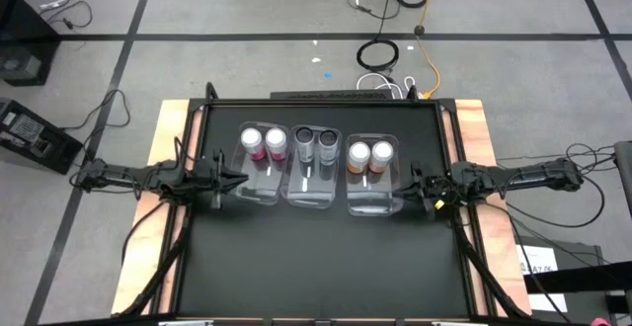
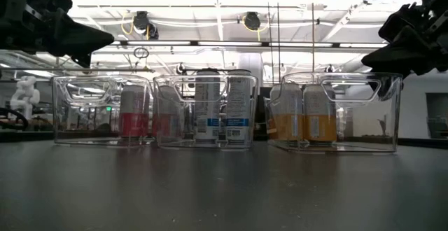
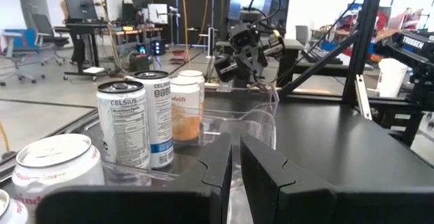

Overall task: Sort soda cans
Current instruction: Return to Home Position

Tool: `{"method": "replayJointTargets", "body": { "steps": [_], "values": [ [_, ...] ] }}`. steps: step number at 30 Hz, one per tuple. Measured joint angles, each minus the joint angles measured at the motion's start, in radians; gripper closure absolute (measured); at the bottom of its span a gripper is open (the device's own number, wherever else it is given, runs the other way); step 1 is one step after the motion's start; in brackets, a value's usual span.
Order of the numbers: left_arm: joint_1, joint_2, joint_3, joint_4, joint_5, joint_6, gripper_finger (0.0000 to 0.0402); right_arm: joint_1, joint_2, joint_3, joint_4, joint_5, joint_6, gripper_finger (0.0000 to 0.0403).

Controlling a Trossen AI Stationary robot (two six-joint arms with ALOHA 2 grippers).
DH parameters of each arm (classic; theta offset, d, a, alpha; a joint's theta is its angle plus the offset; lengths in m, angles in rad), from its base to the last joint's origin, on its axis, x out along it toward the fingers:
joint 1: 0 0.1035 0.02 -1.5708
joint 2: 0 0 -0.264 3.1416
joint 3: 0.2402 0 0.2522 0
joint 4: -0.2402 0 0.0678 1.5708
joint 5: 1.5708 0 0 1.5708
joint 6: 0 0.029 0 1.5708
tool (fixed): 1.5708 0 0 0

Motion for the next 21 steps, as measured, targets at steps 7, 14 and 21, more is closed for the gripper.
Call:
{"method": "replayJointTargets", "body": {
  "steps": [7,14,21],
  "values": [
    [0.000,0.007,0.000,0.000,0.010,0.000,0.0359,0.000,0.000,0.000,-0.001,0.001,0.031,0.0403],
    [0.000,0.007,0.000,0.000,0.014,0.001,0.0359,0.000,0.000,0.000,-0.001,0.000,0.042,0.0403],
    [0.000,0.007,0.000,0.001,0.016,0.001,0.0359,0.000,0.000,0.000,-0.001,0.000,0.042,0.0403]
  ]
}}
